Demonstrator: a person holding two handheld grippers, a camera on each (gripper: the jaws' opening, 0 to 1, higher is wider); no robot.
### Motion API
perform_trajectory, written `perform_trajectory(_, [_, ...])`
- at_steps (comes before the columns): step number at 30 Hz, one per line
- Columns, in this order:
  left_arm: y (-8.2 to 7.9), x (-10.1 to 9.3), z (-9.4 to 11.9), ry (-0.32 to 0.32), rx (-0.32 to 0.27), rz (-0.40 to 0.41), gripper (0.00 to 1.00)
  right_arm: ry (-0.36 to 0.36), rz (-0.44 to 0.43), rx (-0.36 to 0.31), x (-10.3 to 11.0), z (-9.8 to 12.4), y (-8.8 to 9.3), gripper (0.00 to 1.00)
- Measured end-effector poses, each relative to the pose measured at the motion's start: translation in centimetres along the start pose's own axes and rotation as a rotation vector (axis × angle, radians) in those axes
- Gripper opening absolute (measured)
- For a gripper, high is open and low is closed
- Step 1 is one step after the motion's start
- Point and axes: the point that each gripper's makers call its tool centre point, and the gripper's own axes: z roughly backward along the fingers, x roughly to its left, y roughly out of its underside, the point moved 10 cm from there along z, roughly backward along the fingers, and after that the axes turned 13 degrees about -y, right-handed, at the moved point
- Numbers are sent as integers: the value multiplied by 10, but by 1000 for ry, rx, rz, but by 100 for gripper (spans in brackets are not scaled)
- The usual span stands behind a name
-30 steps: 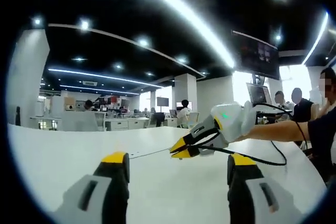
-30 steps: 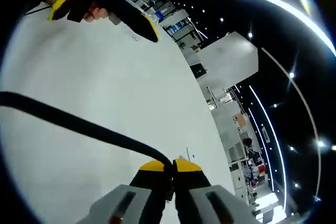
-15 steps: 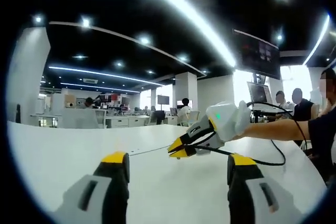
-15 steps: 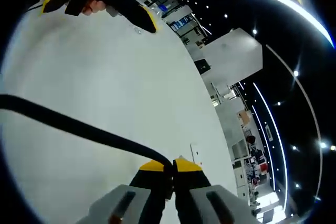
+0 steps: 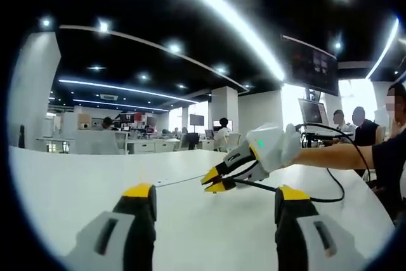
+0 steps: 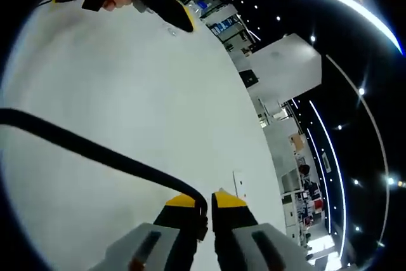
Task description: Locate the USB plug end of the data cable currently connected to the USB port on the desk. Grip the plug, withdraw it from the port, and place it onto the desktop.
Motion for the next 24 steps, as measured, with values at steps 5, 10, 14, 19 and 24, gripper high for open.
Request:
perform_trajectory(5, [1, 0, 0, -2, 3, 1, 76, -6, 0, 8, -1, 0, 1, 14])
perform_trajectory(10, [2, 1, -1, 1, 8, 8, 76, -18, 5, 20, -1, 0, 3, 17])
perform_trajectory(14, [2, 1, -1, 0, 8, 9, 76, -22, 13, 40, -1, 0, 5, 19])
perform_trajectory(19, [1, 0, -1, -1, 6, 8, 76, -22, 12, 58, -3, 3, 6, 21])
perform_trajectory(24, [2, 0, -1, 0, 8, 7, 76, -28, 38, 91, -6, 8, 7, 24])
